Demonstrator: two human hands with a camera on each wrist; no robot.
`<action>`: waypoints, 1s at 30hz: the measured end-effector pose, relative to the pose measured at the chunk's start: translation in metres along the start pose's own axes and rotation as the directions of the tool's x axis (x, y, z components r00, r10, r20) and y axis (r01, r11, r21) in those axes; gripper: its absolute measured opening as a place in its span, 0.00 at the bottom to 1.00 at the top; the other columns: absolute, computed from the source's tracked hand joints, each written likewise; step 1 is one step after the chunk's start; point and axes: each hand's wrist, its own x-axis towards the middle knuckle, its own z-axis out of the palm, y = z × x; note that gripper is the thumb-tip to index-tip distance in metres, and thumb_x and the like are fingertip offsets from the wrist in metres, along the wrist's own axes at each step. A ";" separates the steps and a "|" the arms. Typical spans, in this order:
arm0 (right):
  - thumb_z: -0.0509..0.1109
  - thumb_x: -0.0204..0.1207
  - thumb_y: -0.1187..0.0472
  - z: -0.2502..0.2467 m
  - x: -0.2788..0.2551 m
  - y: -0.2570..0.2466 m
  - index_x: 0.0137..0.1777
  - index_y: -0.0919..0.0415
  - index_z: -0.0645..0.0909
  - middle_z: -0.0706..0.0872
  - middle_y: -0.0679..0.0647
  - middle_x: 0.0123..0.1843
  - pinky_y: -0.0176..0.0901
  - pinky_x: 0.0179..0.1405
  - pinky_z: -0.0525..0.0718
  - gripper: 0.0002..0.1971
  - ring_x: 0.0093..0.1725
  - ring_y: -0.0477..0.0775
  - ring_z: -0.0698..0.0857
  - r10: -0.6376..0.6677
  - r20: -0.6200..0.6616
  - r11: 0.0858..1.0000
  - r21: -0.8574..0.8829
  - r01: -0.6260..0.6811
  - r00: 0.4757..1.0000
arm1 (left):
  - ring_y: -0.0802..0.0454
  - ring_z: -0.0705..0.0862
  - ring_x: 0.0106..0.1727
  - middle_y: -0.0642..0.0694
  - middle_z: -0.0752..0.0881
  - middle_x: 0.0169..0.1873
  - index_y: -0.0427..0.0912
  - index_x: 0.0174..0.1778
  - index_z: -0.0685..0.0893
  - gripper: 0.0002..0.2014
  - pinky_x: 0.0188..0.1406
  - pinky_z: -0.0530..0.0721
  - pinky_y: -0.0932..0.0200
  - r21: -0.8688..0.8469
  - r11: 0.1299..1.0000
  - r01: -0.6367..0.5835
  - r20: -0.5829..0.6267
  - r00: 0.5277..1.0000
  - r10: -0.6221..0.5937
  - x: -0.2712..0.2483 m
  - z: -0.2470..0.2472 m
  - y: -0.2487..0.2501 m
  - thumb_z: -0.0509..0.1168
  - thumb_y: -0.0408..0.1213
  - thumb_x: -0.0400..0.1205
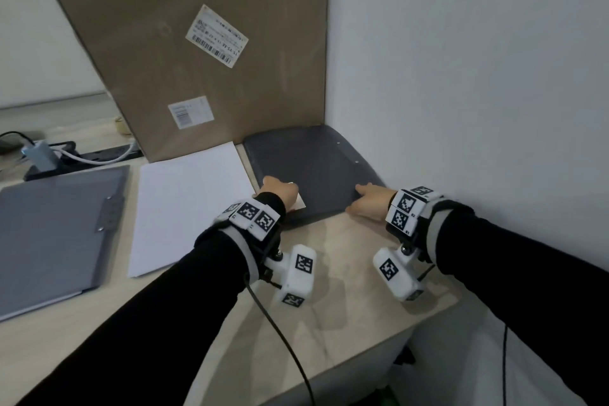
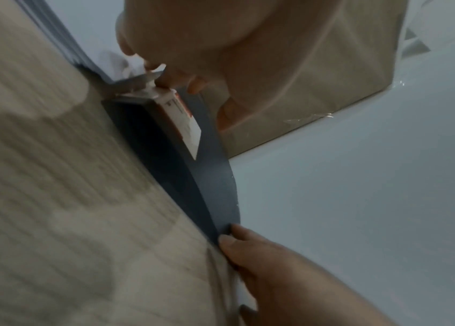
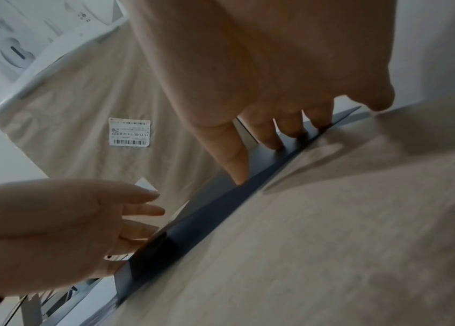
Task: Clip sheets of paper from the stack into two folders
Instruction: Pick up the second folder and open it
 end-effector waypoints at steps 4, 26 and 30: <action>0.61 0.82 0.52 0.004 -0.001 0.002 0.84 0.61 0.49 0.49 0.63 0.86 0.50 0.83 0.54 0.36 0.85 0.63 0.53 -0.016 -0.007 0.999 -0.050 0.016 1.000 | 0.36 0.74 0.72 0.35 0.73 0.71 0.31 0.78 0.62 0.31 0.71 0.73 0.46 -0.224 0.975 0.008 0.008 1.000 -0.007 0.004 -0.002 0.005 0.63 0.34 0.80; 0.68 0.79 0.60 -0.006 -0.062 0.015 0.82 0.59 0.61 0.66 0.55 0.82 0.44 0.77 0.64 0.32 0.80 0.55 0.66 -0.141 -0.253 0.834 0.491 0.253 0.957 | 0.45 0.88 0.46 0.35 0.85 0.57 0.32 0.69 0.74 0.20 0.31 0.90 0.58 -0.660 0.739 -0.131 0.165 0.935 0.313 -0.072 -0.087 -0.019 0.54 0.18 0.81; 0.71 0.77 0.54 0.005 -0.096 0.026 0.75 0.60 0.71 0.79 0.52 0.70 0.48 0.63 0.77 0.28 0.68 0.57 0.79 -0.081 -0.082 0.740 0.663 0.115 0.993 | 0.50 0.89 0.41 0.42 0.86 0.48 0.40 0.67 0.74 0.19 0.28 0.87 0.62 -0.676 0.727 -0.122 0.210 0.914 0.348 -0.123 -0.111 -0.061 0.56 0.20 0.82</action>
